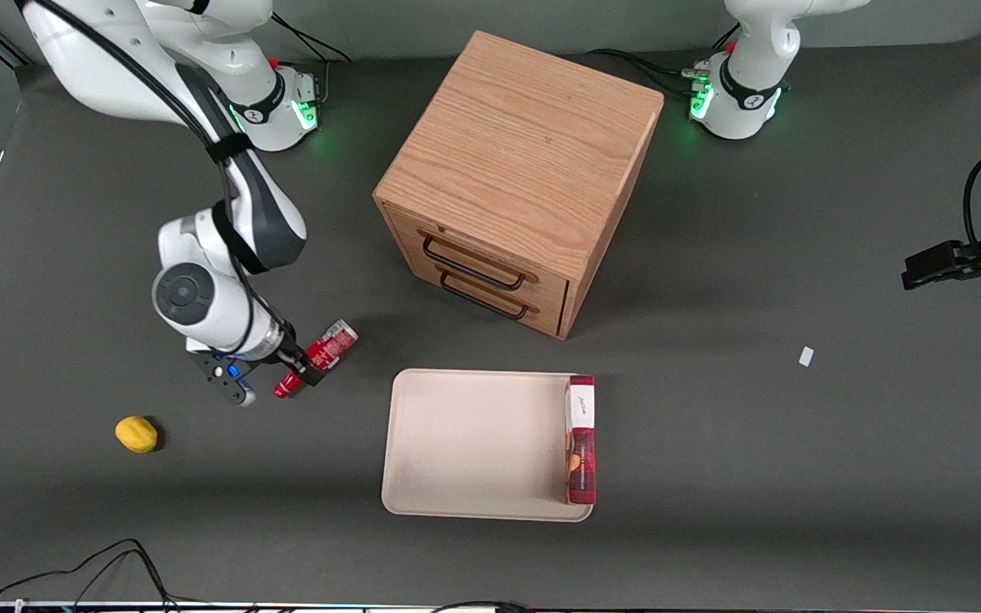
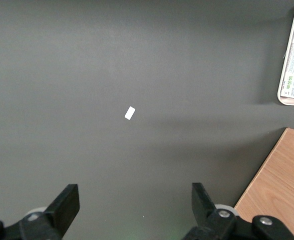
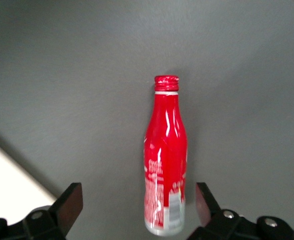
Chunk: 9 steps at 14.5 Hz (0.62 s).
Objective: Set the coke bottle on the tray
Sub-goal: 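Close the right gripper around the red bottle's body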
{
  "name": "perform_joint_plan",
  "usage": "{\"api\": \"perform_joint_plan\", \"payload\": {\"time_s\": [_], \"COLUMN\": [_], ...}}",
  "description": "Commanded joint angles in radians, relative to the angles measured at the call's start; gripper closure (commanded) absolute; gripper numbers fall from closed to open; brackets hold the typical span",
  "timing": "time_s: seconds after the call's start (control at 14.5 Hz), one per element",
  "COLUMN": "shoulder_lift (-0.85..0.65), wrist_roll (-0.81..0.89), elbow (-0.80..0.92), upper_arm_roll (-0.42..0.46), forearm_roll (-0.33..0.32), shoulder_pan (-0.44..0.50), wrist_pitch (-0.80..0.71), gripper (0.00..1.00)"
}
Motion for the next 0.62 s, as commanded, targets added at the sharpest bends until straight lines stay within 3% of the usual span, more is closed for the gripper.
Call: {"api": "perform_joint_plan", "payload": {"time_s": [0.0,0.34,0.55], "shoulder_lift": [0.057,0.071,0.091], "wrist_roll": [0.079,0.077,0.071], "elbow": [-0.022,-0.06,-0.101], "upper_arm_roll": [0.001,0.001,0.001], "forearm_roll": [-0.059,-0.073,-0.075], "shoulder_pan": [0.004,-0.011,-0.012], "wrist_pitch": [0.071,0.1,0.194], "gripper": [0.0,0.0,0.0]}}
